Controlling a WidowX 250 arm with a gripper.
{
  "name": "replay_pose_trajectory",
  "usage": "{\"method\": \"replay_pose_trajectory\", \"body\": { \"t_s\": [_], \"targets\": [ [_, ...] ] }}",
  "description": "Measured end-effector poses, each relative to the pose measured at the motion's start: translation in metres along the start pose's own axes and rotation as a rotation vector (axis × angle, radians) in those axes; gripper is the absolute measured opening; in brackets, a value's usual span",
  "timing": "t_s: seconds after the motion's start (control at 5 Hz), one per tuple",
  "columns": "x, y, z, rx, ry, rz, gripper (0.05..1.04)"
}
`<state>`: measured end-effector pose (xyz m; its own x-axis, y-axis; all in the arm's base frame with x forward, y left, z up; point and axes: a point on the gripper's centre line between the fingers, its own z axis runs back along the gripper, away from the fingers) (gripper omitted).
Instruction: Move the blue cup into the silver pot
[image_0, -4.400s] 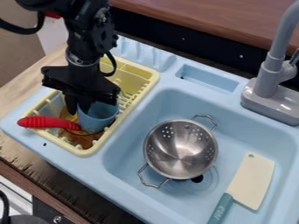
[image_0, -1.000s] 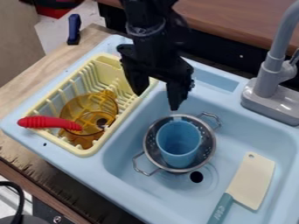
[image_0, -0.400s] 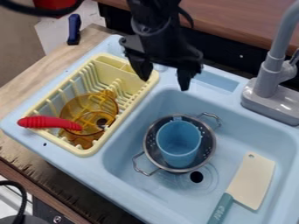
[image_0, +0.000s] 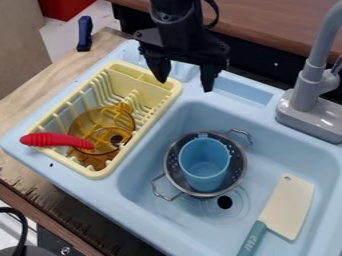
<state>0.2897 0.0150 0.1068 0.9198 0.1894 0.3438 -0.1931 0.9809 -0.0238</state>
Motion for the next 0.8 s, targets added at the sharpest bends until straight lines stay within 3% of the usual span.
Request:
{"method": "replay_pose_trajectory", "body": {
  "t_s": [0.2,0.4,0.8],
  "targets": [
    [0.002,0.016,0.003,-0.004,0.041,0.004,0.999],
    [-0.005,0.017,-0.001,-0.072,0.046,-0.061,0.999],
    [-0.030,-0.031,0.016,-0.176,-0.039,-0.262,0.999]
  ]
}}
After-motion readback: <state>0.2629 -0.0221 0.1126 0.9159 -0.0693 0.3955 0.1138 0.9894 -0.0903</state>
